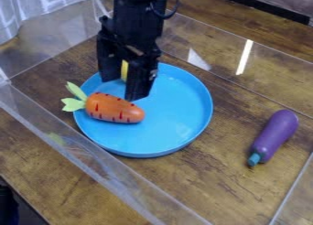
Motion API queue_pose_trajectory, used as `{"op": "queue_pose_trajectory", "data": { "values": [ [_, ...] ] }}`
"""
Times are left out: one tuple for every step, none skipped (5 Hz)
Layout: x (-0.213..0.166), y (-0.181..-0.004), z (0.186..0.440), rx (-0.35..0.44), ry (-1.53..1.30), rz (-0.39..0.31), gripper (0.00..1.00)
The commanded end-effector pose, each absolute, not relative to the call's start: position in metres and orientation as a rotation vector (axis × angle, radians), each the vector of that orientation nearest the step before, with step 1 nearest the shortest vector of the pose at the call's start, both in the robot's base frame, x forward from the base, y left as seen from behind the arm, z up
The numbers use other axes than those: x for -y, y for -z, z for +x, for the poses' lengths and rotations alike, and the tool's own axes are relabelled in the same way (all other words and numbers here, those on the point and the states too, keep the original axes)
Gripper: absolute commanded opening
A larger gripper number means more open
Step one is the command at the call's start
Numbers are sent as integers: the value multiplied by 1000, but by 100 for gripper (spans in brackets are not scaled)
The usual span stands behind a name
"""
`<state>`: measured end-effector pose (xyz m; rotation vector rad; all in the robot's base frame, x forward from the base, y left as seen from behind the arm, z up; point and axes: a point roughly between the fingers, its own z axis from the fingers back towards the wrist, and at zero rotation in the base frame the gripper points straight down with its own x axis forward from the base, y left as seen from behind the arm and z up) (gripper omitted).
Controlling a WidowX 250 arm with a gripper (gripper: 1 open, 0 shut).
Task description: Move the carrot to the right side
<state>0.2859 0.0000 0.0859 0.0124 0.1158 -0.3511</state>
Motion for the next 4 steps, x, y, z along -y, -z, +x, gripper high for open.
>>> {"op": "queue_pose_trajectory", "data": {
  "values": [
    [-13,-84,288,-90,402,31,100],
    [-20,-73,287,-92,451,47,100],
    [-29,-65,286,-82,464,57,100],
    [-35,-60,285,-77,454,56,100]
  ]
}}
